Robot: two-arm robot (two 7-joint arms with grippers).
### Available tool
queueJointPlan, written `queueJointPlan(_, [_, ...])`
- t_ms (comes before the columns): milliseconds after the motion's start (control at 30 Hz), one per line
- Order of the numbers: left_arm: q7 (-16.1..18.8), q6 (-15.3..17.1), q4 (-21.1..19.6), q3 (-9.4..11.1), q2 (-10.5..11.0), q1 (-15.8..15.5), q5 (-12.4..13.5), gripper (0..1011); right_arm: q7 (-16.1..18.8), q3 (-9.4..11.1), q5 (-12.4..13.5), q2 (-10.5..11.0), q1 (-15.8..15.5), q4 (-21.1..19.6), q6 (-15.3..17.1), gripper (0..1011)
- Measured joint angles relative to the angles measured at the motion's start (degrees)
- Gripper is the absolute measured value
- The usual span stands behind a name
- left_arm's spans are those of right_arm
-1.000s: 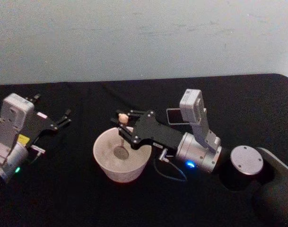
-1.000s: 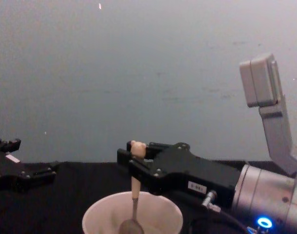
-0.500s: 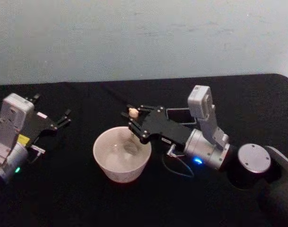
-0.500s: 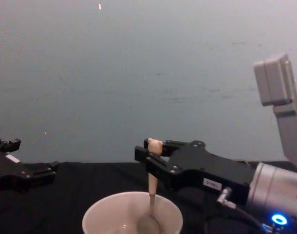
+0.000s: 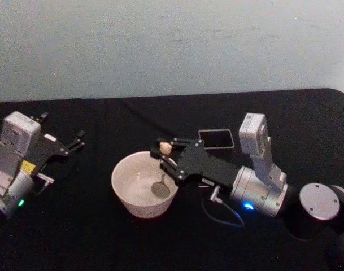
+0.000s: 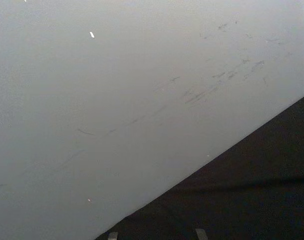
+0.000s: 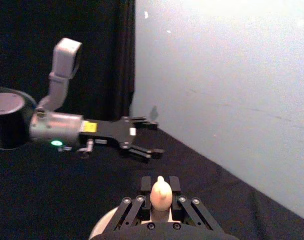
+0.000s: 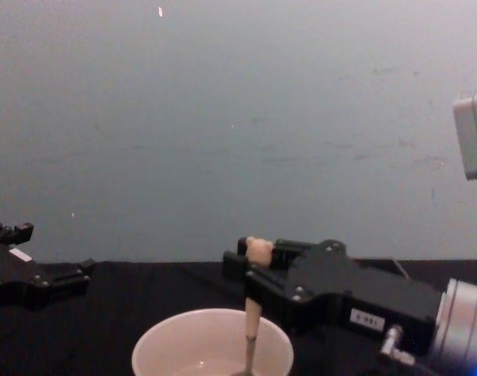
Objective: Pick up the stirring spoon with one hand, stir inside the cup, then place it back in its original position.
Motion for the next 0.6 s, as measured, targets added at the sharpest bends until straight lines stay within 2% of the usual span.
queueJointPlan(300, [0.0, 0.0, 0.0, 0.0, 0.0, 0.0, 0.0, 1001, 1.1, -1.9, 0.6, -0.4, -0.5, -1.1, 0.4, 211])
queueJointPlan(600, [0.0, 0.0, 0.0, 0.0, 0.0, 0.0, 0.0, 1001, -0.7, -2.7, -0.2, -3.7, 2.3, 3.0, -0.5, 211])
